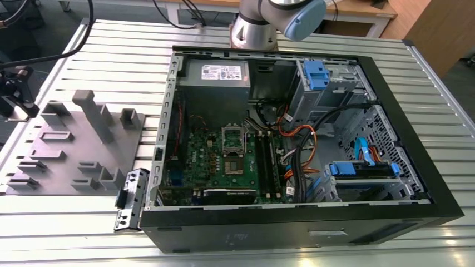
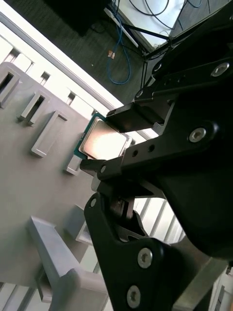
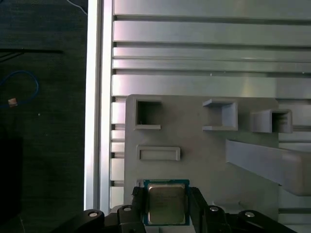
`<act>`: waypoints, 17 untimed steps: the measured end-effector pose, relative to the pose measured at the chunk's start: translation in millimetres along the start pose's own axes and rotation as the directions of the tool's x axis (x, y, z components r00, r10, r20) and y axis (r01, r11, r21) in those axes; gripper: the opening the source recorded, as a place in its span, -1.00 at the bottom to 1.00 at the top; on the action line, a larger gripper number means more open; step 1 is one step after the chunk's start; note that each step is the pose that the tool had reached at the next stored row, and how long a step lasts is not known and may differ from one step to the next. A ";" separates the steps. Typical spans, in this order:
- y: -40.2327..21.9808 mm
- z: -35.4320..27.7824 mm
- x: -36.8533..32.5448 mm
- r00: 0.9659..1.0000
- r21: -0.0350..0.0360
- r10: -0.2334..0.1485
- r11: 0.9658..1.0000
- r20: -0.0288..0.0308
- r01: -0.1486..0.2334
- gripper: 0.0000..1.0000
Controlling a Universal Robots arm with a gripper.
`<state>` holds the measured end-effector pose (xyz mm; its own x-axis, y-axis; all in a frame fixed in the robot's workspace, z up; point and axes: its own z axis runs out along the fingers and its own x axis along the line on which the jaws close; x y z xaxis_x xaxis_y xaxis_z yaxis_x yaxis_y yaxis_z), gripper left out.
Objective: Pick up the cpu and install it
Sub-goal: 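Pick up the cpu and move it towards the insertion slot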
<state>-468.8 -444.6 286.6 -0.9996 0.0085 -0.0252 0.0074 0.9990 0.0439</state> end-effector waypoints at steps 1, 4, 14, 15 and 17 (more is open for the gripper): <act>0.1 -2.3 -0.1 1.000 0.000 0.000 1.000 0.000 0.000 -0.06; 0.4 -9.1 -0.2 1.000 0.000 0.000 1.000 0.000 0.000 -0.06; 0.7 -15.9 -0.4 1.000 0.000 0.000 1.000 0.000 0.000 -0.06; 0.7 -15.9 -0.4 1.000 0.000 0.000 1.000 0.000 0.000 -0.06; 0.7 -15.9 -0.4 1.000 0.000 0.000 1.000 0.000 0.000 -0.06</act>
<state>-468.8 -444.6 302.6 -0.9996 0.0085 -0.0252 0.0074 0.9990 0.0441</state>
